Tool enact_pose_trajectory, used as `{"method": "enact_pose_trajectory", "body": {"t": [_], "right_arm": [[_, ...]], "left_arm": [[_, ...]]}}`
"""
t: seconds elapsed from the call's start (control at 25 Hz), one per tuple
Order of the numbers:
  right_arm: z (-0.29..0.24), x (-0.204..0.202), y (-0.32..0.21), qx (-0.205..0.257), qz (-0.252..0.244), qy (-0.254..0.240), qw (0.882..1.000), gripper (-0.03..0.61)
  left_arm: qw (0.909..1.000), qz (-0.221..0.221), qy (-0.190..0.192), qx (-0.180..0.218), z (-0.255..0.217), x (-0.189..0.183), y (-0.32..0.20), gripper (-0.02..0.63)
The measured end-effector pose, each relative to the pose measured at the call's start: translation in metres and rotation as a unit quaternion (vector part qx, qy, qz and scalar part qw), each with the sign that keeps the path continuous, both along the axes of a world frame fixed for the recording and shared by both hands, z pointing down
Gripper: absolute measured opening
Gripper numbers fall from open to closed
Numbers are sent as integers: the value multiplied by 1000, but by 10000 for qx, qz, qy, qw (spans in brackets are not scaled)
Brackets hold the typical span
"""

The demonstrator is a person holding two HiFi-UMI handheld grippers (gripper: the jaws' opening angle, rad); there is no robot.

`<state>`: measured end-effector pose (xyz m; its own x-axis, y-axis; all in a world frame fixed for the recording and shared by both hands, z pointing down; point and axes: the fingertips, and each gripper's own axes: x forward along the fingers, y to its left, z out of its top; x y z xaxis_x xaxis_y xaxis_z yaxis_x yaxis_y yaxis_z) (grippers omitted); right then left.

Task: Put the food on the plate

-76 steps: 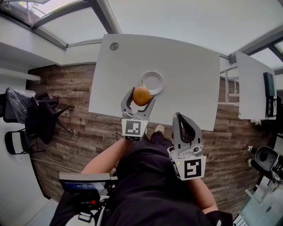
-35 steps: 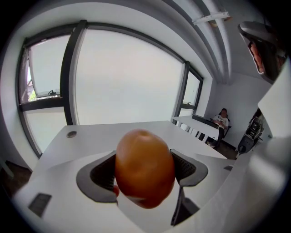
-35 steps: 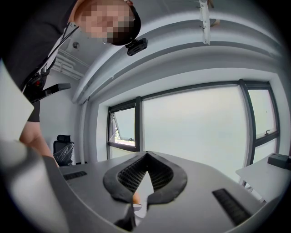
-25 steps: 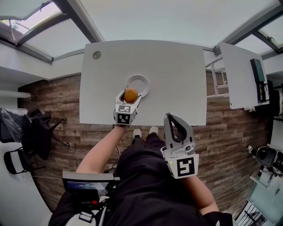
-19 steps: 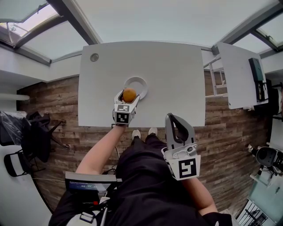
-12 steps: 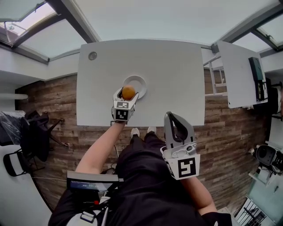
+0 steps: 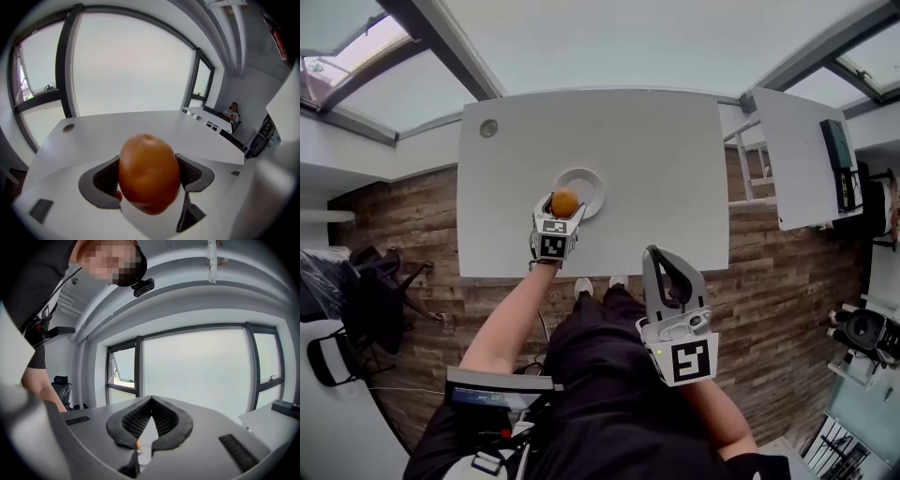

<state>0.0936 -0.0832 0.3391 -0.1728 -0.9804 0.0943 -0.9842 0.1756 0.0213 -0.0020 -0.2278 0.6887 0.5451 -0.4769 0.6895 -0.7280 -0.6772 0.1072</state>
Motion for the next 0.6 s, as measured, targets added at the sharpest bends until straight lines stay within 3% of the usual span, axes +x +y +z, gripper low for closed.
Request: {"method": "enact_pose_trajectory", "body": {"t": [0.24,0.6], "right_arm": [[5,-1,0,-98,31,-10,9999,-3],[12,8,4,-199,175,5,9996,-3]], "left_arm": [[9988,431,-119,-209,22,11,2,344],[9992,252,35,-307,27,20,-9,344]]}}
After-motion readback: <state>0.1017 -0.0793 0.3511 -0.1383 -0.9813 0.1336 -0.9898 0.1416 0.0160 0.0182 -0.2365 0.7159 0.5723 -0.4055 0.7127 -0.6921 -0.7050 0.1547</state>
